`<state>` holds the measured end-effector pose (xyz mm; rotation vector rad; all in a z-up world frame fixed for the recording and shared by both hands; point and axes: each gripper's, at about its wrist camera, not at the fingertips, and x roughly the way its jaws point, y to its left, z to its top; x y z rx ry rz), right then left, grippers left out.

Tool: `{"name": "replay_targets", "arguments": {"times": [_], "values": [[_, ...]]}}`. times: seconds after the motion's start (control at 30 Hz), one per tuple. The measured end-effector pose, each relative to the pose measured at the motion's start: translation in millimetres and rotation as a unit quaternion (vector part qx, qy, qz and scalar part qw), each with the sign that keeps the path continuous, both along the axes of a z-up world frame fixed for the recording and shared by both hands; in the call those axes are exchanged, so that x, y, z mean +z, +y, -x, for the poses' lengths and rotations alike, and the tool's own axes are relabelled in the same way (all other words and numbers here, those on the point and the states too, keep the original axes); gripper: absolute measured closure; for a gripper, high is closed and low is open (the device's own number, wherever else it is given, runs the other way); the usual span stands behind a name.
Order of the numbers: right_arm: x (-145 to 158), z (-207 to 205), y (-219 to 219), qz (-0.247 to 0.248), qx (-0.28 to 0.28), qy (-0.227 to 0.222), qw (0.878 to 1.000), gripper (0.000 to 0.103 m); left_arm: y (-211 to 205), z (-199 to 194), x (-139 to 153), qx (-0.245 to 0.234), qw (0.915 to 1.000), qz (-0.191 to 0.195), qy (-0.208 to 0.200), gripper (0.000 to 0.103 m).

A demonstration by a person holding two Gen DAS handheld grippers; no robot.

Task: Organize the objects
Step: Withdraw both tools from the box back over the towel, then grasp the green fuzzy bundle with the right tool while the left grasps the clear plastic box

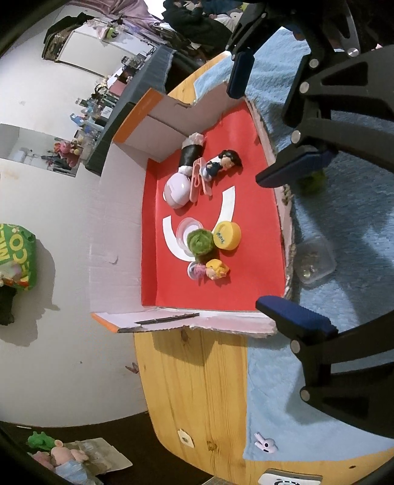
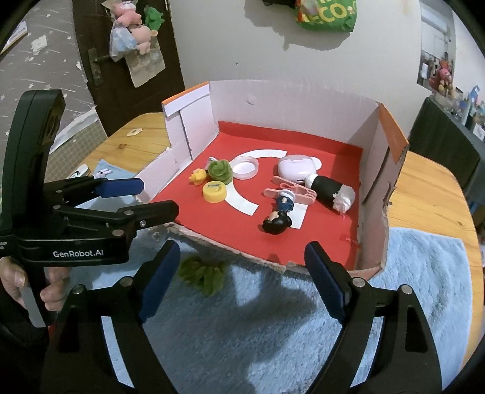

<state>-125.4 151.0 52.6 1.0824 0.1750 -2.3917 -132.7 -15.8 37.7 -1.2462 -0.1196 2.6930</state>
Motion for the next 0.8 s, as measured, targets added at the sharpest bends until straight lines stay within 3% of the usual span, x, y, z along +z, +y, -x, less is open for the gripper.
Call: {"name": "replay_targets", "arguments": {"times": [0.1,0.33,0.43,0.8], "values": [[1,-7,-1,0.000,0.000,0.003,1.000,0.019,-1,-5,2,0.003,1.0000,0.001,0.004,0.021],[2,-21,-4,0.000,0.005,0.007,1.000,0.018,-9,-18,-1,0.010,0.9999,-0.002,0.001,0.021],[0,-26,-6,0.000,0.007,0.007,1.000,0.013,-12,-23,-4,0.012,0.9999,-0.001,0.000,0.019],[-14,-36,-14,-0.008,0.013,-0.004,1.000,0.012,-17,-31,-18,0.017,0.9998,-0.001,-0.012,0.019]]}}
